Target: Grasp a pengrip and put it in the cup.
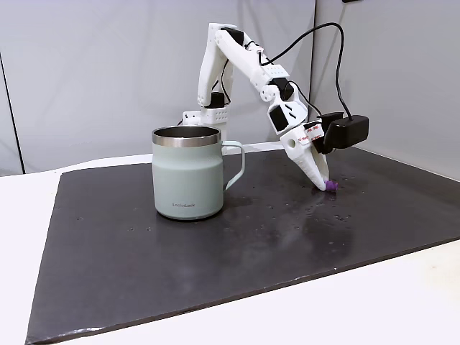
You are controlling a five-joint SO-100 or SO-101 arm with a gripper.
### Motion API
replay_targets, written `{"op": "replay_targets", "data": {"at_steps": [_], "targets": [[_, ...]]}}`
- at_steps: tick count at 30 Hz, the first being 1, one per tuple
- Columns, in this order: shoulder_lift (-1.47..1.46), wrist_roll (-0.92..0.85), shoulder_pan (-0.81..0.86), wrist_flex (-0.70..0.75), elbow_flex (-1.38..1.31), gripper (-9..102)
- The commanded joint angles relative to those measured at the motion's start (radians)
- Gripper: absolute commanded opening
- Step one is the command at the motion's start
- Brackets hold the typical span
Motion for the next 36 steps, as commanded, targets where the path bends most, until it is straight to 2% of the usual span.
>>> {"op": "replay_targets", "data": {"at_steps": [1, 7, 12, 19, 28, 36], "targets": [[0.048, 0.084, 0.009, 0.052, -0.058, 0], [0.181, 0.222, 0.058, 0.287, -0.196, 0], [0.336, 0.216, 0.152, 0.445, -0.264, 0], [0.489, 0.121, 0.324, 0.538, -0.291, 0], [0.534, 0.061, 0.485, 0.672, -0.462, 0], [0.65, -0.061, 0.595, 0.686, -0.362, 0]]}}
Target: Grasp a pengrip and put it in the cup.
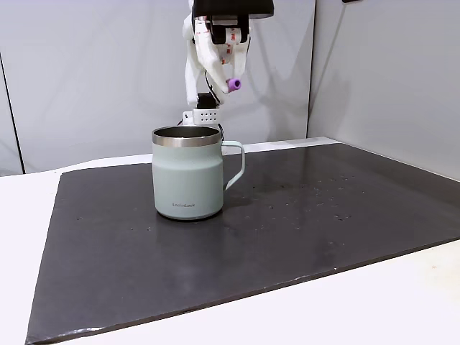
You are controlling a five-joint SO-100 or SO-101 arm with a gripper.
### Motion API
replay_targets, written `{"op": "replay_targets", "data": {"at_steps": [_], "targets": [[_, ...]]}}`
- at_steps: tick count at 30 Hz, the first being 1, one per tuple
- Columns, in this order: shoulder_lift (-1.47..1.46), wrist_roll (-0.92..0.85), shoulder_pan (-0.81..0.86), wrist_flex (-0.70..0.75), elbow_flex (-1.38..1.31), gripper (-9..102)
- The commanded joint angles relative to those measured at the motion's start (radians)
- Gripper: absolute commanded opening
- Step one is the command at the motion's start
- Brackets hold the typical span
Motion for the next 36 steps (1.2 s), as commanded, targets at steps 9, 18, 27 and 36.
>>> {"op": "replay_targets", "data": {"at_steps": [9, 18, 27, 36], "targets": [[0.086, -0.086, 0.147, -0.032, 0.074, 0], [0.075, -0.057, 0.158, -0.107, 0.13, 2], [0.091, -0.035, 0.158, -0.103, 0.13, 34], [0.107, -0.032, 0.158, -0.098, 0.129, 35]]}}
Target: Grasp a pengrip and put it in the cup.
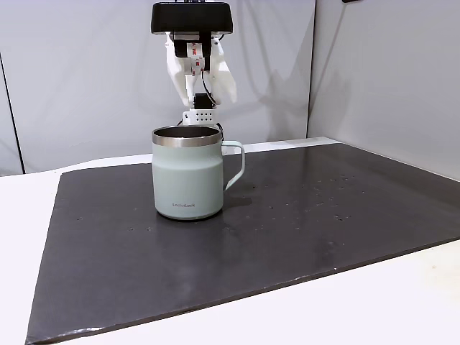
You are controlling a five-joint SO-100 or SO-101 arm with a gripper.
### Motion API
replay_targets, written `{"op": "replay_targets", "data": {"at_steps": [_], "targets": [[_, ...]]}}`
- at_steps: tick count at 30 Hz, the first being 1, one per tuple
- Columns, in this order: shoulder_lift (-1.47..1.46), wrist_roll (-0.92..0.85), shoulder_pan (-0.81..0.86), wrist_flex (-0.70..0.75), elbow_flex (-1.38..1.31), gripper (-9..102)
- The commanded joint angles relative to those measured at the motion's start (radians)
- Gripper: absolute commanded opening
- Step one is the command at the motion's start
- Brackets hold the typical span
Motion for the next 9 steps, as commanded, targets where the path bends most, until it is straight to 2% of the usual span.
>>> {"op": "replay_targets", "data": {"at_steps": [1, 9], "targets": [[0.066, 0.011, 0.008, -0.034, -0.009, 35], [0.061, 0.006, 0.017, -0.034, -0.018, 35]]}}
